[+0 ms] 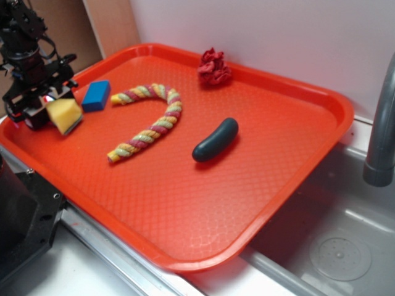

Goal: Grab the green sponge.

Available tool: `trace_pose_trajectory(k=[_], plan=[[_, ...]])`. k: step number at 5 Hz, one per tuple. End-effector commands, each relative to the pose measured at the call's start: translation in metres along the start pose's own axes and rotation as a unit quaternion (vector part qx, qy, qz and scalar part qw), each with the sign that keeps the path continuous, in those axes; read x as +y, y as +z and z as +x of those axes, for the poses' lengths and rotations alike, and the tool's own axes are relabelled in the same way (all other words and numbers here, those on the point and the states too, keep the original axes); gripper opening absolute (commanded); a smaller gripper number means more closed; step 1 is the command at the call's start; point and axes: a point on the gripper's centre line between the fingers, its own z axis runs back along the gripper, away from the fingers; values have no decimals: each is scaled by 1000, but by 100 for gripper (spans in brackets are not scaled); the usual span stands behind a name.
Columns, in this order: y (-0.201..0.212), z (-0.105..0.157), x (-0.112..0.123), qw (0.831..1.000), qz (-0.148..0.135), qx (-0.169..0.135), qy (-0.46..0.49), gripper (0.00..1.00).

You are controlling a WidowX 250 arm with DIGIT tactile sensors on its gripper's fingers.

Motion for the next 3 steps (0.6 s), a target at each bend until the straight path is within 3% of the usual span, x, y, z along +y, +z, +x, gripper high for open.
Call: trace_pose_trajectory(k=[1,2,3], plan=[[54,-11,-2,974,-59,-54,-212,0],[79,-22,-7,949,-75,-65,-298,0],[116,-39,-5,910,-105,-72,-394,0]])
